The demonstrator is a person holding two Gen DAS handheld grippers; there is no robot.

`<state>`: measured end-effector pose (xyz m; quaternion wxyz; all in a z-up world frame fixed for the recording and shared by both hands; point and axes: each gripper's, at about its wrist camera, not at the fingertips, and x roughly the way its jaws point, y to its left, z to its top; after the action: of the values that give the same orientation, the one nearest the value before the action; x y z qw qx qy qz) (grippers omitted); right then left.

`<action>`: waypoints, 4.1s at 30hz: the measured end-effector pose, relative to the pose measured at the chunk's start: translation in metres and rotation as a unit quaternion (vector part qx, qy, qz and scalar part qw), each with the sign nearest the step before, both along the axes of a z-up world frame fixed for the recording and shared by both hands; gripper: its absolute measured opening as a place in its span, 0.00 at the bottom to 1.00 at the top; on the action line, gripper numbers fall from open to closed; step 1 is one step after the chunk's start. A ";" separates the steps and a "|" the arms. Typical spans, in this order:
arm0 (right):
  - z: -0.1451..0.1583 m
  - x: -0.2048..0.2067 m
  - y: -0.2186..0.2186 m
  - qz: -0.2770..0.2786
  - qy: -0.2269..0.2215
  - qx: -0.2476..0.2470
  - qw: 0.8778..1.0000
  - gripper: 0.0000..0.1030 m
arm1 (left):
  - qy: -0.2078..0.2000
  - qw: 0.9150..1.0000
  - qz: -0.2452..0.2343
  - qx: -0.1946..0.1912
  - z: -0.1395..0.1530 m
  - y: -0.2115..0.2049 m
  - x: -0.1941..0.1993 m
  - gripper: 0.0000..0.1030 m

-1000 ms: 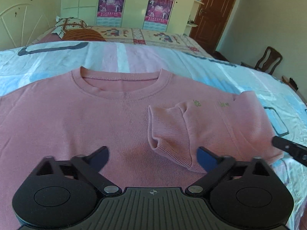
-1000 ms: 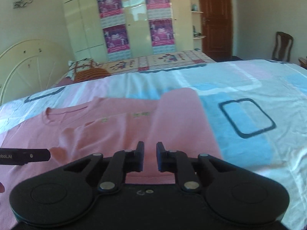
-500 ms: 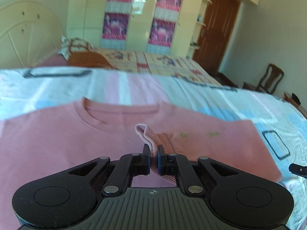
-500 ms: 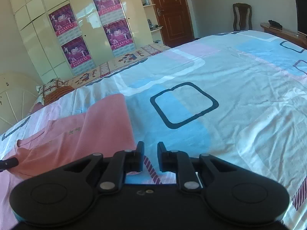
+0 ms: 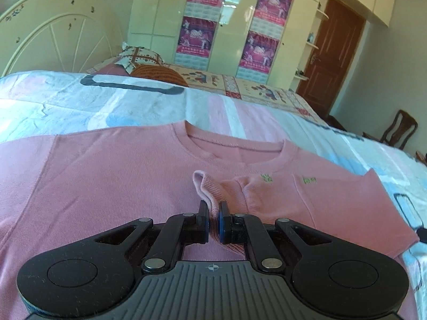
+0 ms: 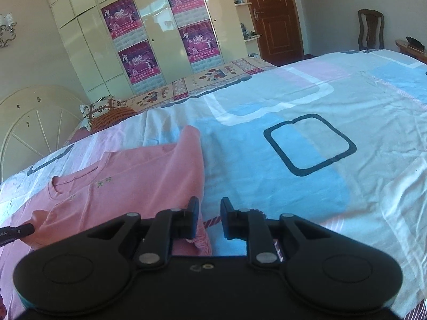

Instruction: Fold small clothes

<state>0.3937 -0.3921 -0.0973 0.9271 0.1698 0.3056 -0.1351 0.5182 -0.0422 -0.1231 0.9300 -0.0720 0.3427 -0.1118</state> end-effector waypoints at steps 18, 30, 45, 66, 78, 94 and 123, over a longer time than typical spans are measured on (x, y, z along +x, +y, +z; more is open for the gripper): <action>-0.030 0.023 0.010 0.027 0.050 0.002 0.998 0.22 | 0.007 0.999 0.025 0.043 -0.018 0.023 0.000 0.57; -0.029 0.058 0.002 0.046 0.034 -0.001 0.998 0.20 | 0.005 1.000 0.012 -0.006 -0.022 0.020 0.053 0.05; -0.023 0.118 -0.004 0.080 0.012 -0.036 0.996 0.15 | 0.002 0.999 0.026 0.041 -0.036 0.023 0.048 0.05; -0.034 0.015 0.044 0.134 0.083 -0.072 0.985 0.08 | -0.011 0.992 -0.056 0.111 -0.028 -0.038 -0.037 0.49; -0.024 0.022 0.047 0.125 0.097 -0.089 0.983 0.15 | -0.032 0.992 -0.031 0.115 -0.008 -0.021 -0.042 0.49; 0.002 0.006 0.063 0.085 0.047 -0.071 0.993 0.36 | 0.012 0.990 0.128 0.056 -0.014 0.133 -0.076 0.65; 0.009 0.062 0.147 0.054 0.041 0.000 0.998 0.37 | -0.067 0.893 0.415 -0.161 -0.036 0.461 -0.085 0.09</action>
<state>0.4556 -0.2456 -0.0886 0.9198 0.1471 0.3521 -0.0917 0.4331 0.4192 -0.1590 0.8883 -0.3484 0.1955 0.2265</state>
